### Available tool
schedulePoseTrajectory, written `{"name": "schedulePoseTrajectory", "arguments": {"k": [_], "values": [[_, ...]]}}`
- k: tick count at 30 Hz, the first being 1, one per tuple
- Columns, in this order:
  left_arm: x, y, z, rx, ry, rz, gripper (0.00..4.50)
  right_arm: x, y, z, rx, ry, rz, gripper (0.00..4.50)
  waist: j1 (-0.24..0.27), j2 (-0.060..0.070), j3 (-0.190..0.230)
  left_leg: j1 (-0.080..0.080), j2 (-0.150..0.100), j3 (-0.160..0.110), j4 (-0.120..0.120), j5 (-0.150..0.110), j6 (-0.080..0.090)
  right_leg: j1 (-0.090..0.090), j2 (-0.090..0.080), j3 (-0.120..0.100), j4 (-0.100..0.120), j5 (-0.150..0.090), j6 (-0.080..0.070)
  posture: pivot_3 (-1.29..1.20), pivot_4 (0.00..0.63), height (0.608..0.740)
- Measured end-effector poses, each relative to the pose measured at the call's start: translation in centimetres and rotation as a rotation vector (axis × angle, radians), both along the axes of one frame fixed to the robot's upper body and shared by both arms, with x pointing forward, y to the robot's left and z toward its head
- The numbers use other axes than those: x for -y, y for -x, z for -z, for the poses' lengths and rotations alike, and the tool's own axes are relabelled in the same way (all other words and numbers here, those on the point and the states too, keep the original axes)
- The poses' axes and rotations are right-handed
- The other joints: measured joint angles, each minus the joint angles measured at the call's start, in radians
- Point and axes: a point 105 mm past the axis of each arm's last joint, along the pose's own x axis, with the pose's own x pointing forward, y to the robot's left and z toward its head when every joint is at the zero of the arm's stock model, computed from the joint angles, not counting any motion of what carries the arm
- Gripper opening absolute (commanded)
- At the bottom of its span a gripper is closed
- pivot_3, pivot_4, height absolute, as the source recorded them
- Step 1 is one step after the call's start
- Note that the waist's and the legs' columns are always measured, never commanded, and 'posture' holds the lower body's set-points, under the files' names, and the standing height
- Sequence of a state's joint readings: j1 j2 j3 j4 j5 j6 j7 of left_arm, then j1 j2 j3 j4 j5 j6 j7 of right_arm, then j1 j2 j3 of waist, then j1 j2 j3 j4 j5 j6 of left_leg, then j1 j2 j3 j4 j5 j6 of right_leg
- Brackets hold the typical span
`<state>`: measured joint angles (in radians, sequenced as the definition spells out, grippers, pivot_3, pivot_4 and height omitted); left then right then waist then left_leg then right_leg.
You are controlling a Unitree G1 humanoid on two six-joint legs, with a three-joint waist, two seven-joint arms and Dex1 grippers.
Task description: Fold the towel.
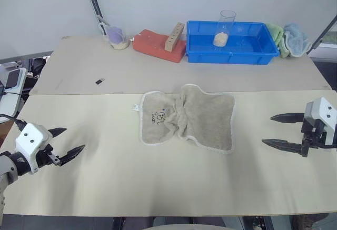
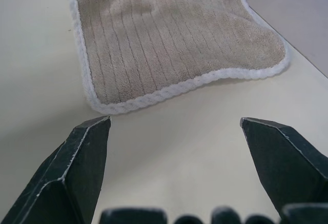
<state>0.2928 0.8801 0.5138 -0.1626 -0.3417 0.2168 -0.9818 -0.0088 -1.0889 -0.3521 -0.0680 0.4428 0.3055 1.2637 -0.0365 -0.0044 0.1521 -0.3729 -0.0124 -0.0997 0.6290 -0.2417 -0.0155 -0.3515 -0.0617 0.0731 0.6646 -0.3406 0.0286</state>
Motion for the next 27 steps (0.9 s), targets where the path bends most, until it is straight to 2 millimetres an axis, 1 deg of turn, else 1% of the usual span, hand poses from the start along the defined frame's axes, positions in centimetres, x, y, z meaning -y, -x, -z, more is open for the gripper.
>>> {"name": "schedulePoseTrajectory", "arguments": {"k": [1,4,6,9,12,13,14,17,19,22,27], "values": [[0.6,0.1,-0.1,-0.005,-0.014,0.030,4.50,-0.1,0.0,-0.1,0.003,0.000,-0.003,4.47,0.000,0.000,0.000,0.000,0.000,0.000,0.000,0.000,0.000,0.000,0.000,0.000,0.000,0.000,0.000,0.00,0.150,0.740],[3.0,0.3,0.1,-0.043,-0.080,0.154,4.50,-0.8,-0.1,-0.6,0.023,0.006,-0.032,4.47,0.001,0.001,0.000,0.000,0.000,0.000,0.000,0.000,0.000,0.000,0.000,0.000,0.000,0.000,0.000,0.00,0.150,0.740],[4.7,0.2,0.3,-0.047,-0.076,0.220,4.50,-1.5,0.1,-0.9,0.030,0.008,-0.061,4.47,0.001,0.001,0.000,0.000,0.000,0.001,0.000,0.000,0.000,0.000,0.000,0.000,0.000,0.000,0.000,0.00,0.150,0.740],[7.5,-0.4,0.0,-0.036,-0.075,0.335,4.50,-3.4,0.7,-1.5,0.031,-0.009,-0.122,4.47,0.004,0.001,0.000,-0.001,0.000,0.002,0.001,0.000,0.000,0.000,0.001,-0.001,0.000,0.000,0.000,0.00,0.150,0.740],[10.4,-0.9,0.5,-0.040,-0.099,0.478,4.50,-5.4,1.5,-2.0,0.010,-0.031,-0.177,4.47,0.009,0.001,0.000,-0.001,0.000,0.002,0.001,0.000,0.000,0.000,0.001,-0.001,0.000,0.000,0.000,0.00,0.150,0.740],[11.1,-1.2,0.6,-0.031,-0.102,0.506,4.50,-5.9,1.7,-2.1,0.005,-0.037,-0.188,4.47,0.010,0.001,0.000,-0.002,0.000,0.002,0.001,0.000,0.000,0.000,0.001,-0.001,0.000,0.000,0.000,0.00,0.150,0.740],[11.5,-1.6,0.7,-0.020,-0.105,0.522,4.50,-6.3,1.8,-2.1,0.001,-0.041,-0.198,4.47,0.011,0.000,0.000,-0.002,0.000,0.002,0.001,0.000,0.000,0.000,0.001,-0.001,0.000,0.000,0.000,0.00,0.150,0.740],[13.0,-3.5,1.3,0.026,-0.124,0.566,4.50,-7.3,2.1,-2.3,-0.004,-0.051,-0.204,4.47,0.018,0.001,0.000,-0.002,-0.004,0.002,0.003,0.000,0.000,0.000,0.001,-0.001,0.001,0.000,0.000,0.00,0.150,0.740],[13.8,-4.4,2.2,0.048,-0.132,0.583,4.50,-7.8,2.2,-2.4,-0.003,-0.056,-0.203,4.47,0.020,0.001,0.000,-0.003,-0.004,0.001,0.003,0.000,0.000,-0.001,0.001,-0.001,0.001,0.000,0.000,0.00,0.150,0.740],[14.9,-4.9,4.0,0.046,-0.130,0.613,4.50,-8.3,2.4,-2.4,-0.013,-0.074,-0.192,4.47,0.021,0.000,0.000,-0.004,-0.005,0.001,0.004,0.000,0.000,-0.001,0.001,-0.002,0.001,0.000,0.000,0.00,0.150,0.740],[16.0,-5.6,4.1,0.107,-0.139,0.652,4.50,-8.4,2.3,-1.9,-0.022,-0.087,-0.145,4.47,0.028,0.002,-0.002,-0.004,-0.005,-0.001,0.007,0.000,0.000,0.000,-0.001,-0.002,0.002,0.000,0.000,0.00,0.150,0.740]]}}
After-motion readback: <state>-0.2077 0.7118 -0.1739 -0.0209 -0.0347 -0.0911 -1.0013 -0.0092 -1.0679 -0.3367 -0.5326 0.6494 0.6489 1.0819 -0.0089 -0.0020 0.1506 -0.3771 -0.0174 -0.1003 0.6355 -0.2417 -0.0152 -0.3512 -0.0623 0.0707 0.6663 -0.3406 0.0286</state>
